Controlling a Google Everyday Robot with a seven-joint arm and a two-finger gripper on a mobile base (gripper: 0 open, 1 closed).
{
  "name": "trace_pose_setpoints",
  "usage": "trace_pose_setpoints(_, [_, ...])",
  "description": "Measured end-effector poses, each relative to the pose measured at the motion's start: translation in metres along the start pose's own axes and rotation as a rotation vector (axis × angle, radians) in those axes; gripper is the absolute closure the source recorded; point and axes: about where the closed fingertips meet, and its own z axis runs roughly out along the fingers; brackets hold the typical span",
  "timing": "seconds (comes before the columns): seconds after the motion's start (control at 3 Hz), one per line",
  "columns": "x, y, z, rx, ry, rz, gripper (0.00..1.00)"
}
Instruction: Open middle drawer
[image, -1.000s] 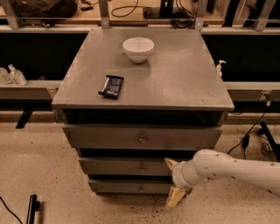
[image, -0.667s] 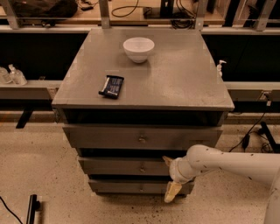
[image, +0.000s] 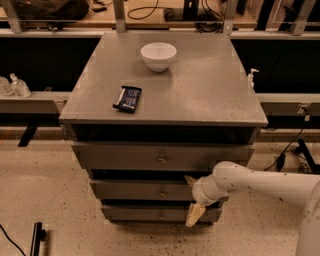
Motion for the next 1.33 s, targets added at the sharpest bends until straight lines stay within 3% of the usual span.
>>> trace_pose_setpoints(0.33, [-0.0020, -0.0157, 0.0059, 0.021, -0.021, 0.003, 0.00])
trace_pose_setpoints(0.67, [-0.0015, -0.0205, 0.0074, 0.033, -0.022, 0.001, 0.18])
trace_pose_setpoints(1.33, [0.0012, -0.0143, 0.0049, 0.039, -0.017, 0.005, 0.64])
